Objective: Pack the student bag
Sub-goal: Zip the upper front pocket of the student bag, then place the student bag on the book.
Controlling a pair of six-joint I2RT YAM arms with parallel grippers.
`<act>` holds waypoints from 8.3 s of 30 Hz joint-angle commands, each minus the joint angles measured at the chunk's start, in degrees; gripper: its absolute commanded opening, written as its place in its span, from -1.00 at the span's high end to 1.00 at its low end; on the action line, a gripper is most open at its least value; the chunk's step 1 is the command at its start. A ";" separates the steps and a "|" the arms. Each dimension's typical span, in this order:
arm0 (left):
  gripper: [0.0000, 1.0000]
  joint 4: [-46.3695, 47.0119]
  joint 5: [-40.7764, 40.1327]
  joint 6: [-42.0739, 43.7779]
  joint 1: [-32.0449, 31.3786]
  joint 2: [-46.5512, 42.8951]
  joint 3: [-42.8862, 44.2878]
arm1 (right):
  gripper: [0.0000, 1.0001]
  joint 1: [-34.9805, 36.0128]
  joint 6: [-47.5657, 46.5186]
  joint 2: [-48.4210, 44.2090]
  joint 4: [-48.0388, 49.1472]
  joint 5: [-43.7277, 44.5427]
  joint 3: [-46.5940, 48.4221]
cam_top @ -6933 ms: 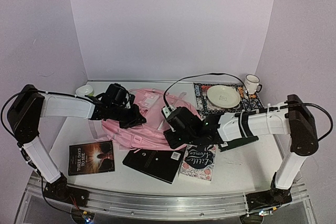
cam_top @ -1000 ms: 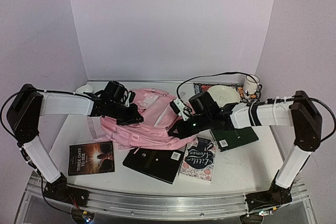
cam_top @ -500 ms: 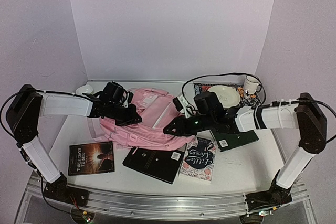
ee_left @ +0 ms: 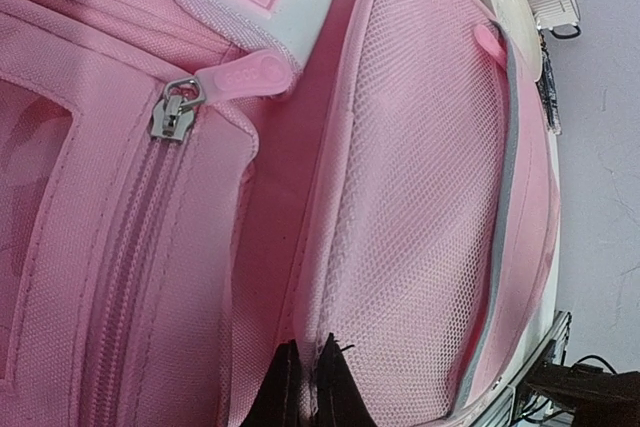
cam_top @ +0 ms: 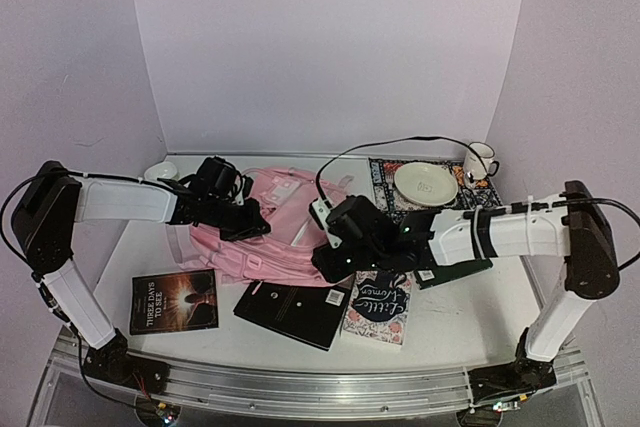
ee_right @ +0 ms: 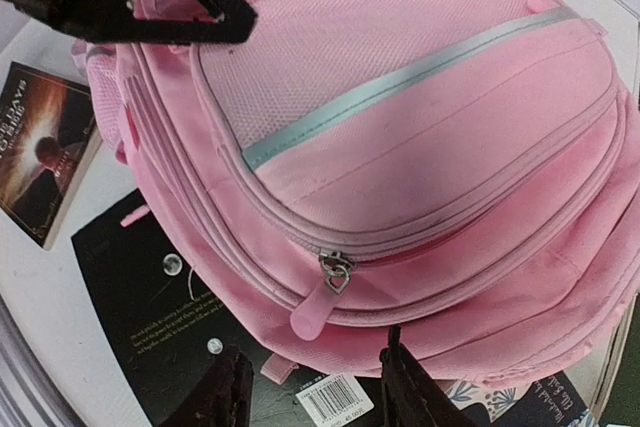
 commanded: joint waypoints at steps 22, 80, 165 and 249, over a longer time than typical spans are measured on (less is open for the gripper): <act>1.00 2.82 -4.31 2.05 0.50 -3.98 -1.30 | 1.00 -1.93 -0.37 5.20 2.84 7.15 0.37; -0.02 10.57 -2.80 -23.92 -5.06 -10.01 -9.83 | 1.00 -0.47 -11.71 17.10 -1.15 -11.92 24.06; 1.00 5.71 -21.70 46.20 -17.29 -5.87 0.84 | 1.00 -12.05 -18.15 4.96 -4.76 -22.61 15.97; -0.28 -5.97 -34.79 21.93 -13.37 5.15 23.18 | -0.66 -16.74 -6.85 -13.67 9.95 -7.40 -9.52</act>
